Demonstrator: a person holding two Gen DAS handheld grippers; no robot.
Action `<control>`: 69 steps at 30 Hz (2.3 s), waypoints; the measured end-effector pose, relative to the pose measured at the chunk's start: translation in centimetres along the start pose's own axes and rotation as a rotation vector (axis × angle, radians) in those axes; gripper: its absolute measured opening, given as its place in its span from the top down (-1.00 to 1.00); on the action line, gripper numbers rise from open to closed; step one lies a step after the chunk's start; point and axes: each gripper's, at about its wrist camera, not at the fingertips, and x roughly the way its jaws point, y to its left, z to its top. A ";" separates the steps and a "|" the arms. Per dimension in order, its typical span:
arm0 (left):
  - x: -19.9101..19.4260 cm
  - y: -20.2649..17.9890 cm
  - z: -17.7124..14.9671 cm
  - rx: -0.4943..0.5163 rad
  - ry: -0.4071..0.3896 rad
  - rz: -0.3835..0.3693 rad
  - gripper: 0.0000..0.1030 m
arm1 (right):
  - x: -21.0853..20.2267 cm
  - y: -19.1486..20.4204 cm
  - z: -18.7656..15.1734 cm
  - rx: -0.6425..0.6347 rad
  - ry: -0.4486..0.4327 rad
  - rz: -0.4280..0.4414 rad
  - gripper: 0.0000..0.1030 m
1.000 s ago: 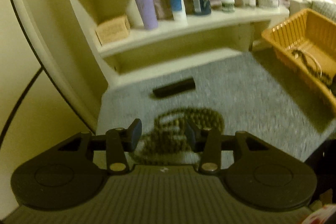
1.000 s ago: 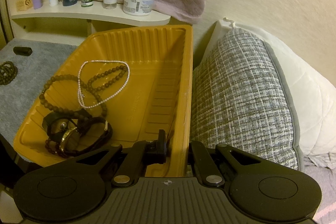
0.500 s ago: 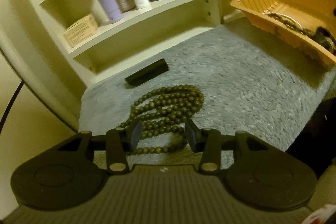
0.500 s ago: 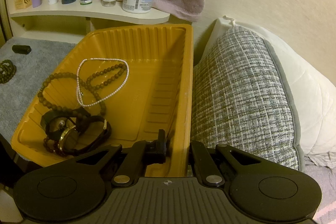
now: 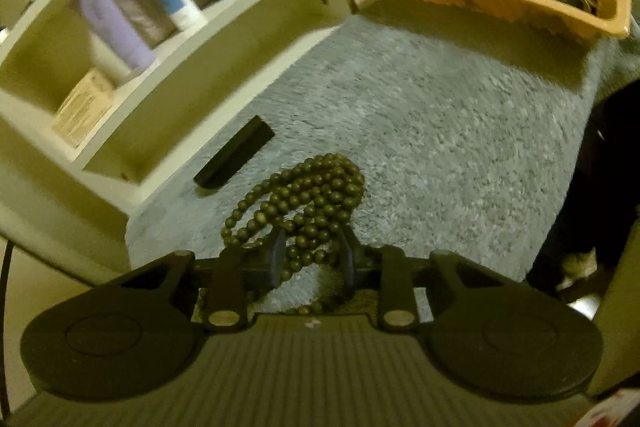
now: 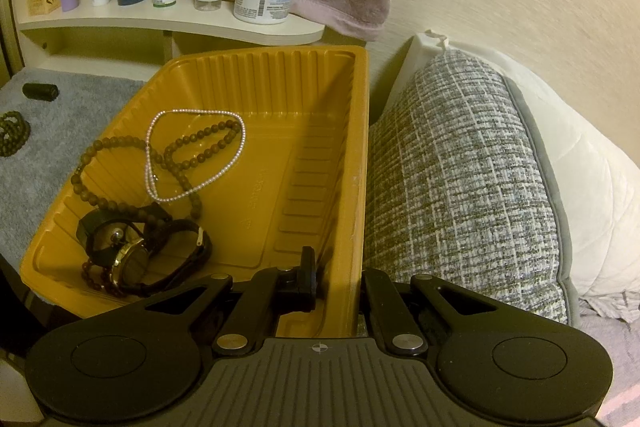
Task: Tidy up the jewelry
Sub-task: 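Grasp the dark green bead necklace with the left tool and lift it, then carry the green necklace over the orange tray and open the left tool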
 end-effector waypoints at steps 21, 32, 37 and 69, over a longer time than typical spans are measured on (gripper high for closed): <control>-3.6 1.8 1.8 0.166 -0.055 0.032 0.88 | 0.0 -0.2 0.0 0.002 -0.001 -0.002 0.90; -10.2 6.2 6.5 0.138 -0.218 0.105 0.88 | -0.1 0.0 0.0 0.003 -0.010 -0.004 0.90; -13.1 8.1 8.9 0.122 -0.285 0.116 0.88 | -0.2 0.0 0.0 0.003 -0.010 -0.003 0.90; -24.5 8.8 24.9 0.199 -0.700 0.078 0.88 | -0.4 0.0 0.3 0.002 -0.019 0.005 0.91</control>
